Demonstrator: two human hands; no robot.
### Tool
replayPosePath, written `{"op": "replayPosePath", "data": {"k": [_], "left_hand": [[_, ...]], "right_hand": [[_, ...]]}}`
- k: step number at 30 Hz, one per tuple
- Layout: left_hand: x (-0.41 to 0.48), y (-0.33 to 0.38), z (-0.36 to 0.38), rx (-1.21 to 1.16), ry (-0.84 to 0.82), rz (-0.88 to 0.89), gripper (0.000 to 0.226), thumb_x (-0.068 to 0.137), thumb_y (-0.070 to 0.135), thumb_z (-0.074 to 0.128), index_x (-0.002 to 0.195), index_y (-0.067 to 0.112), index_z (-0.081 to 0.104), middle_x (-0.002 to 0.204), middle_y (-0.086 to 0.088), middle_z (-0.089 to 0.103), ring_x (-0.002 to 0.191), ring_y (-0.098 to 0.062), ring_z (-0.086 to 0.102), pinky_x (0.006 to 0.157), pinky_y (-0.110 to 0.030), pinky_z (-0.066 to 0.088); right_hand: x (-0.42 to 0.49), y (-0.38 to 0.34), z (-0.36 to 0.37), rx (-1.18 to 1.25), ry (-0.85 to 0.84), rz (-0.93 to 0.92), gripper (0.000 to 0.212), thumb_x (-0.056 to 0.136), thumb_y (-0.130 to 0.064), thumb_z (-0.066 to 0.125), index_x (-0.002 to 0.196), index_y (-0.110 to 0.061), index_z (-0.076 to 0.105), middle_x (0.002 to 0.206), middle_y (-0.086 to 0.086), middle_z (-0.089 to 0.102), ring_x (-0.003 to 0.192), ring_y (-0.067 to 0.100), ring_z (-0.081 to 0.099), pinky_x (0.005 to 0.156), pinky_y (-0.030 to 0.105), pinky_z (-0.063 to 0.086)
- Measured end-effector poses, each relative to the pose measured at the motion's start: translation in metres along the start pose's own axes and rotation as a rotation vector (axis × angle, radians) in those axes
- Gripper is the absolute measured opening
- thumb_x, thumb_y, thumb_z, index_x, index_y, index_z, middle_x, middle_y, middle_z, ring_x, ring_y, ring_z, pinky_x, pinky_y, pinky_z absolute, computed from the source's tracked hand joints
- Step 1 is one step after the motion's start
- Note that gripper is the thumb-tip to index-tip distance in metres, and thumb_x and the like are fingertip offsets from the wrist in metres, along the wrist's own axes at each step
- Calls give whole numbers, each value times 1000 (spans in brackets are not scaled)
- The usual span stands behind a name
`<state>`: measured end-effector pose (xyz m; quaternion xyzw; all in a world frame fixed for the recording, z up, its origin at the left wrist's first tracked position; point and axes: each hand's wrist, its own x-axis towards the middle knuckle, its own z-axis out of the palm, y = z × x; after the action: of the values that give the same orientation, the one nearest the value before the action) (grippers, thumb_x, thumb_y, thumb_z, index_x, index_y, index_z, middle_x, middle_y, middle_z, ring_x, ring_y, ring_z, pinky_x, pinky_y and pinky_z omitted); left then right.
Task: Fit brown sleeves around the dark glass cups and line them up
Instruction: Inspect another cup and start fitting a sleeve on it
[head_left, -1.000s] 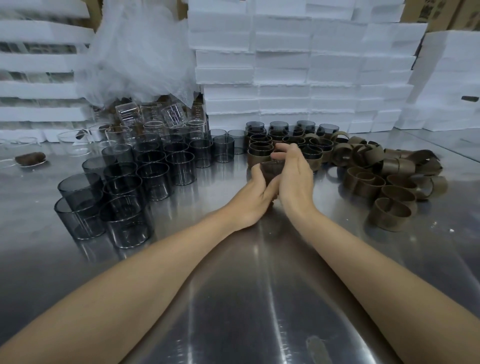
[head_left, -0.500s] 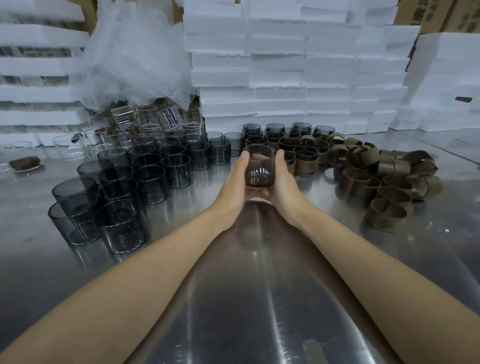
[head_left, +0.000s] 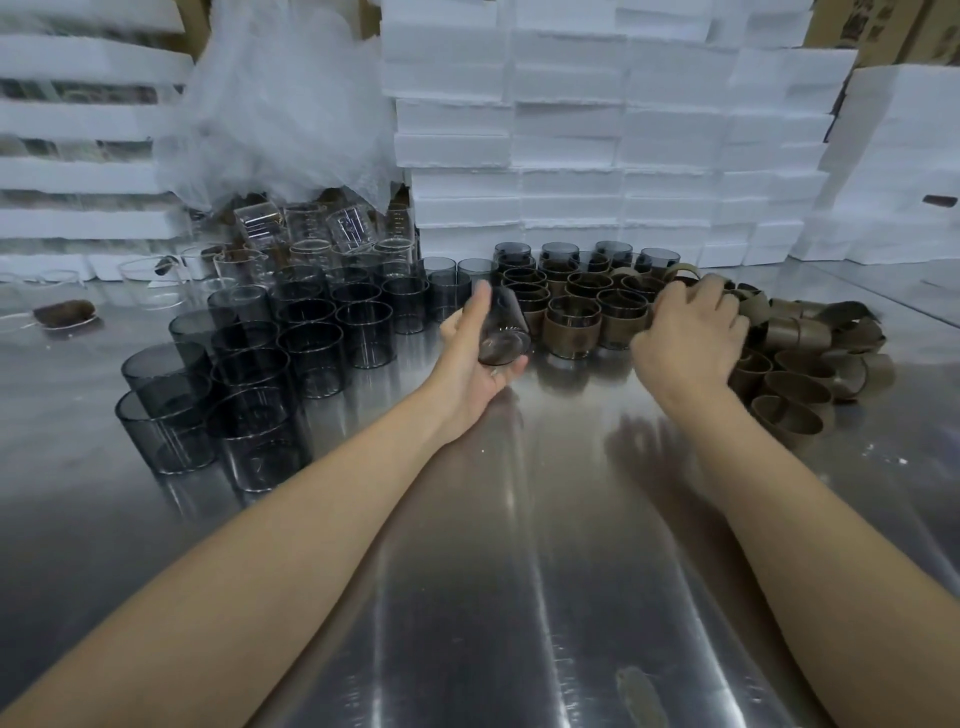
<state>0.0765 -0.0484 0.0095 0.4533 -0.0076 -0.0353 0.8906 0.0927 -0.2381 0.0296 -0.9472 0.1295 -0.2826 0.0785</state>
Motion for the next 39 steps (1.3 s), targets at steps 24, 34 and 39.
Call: {"op": "replayPosePath", "data": {"k": [24, 34, 39], "left_hand": [[-2, -9, -3, 407, 31, 189, 7, 90, 35, 68, 96, 38, 66, 80, 12, 74, 47, -15, 65, 41, -17, 47], [-1, -11, -2, 402, 19, 172, 17, 93, 34, 64, 109, 28, 63, 103, -4, 68, 49, -18, 67, 42, -17, 49], [2, -10, -2, 351, 0, 130, 20, 101, 26, 52, 120, 22, 58, 116, -6, 63, 53, -22, 69, 45, -20, 52]], "right_hand": [[6, 21, 17, 110, 24, -42, 46, 82, 6, 56, 124, -12, 57, 127, 14, 45, 103, 35, 54, 113, 50, 11], [7, 5, -2, 982, 299, 10, 21, 94, -8, 57, 113, -12, 65, 113, 3, 63, 89, 7, 62, 85, 11, 44], [13, 0, -14, 1536, 114, 194, 20, 95, -1, 54, 103, -11, 70, 96, -5, 69, 89, -1, 66, 86, 17, 51]]}}
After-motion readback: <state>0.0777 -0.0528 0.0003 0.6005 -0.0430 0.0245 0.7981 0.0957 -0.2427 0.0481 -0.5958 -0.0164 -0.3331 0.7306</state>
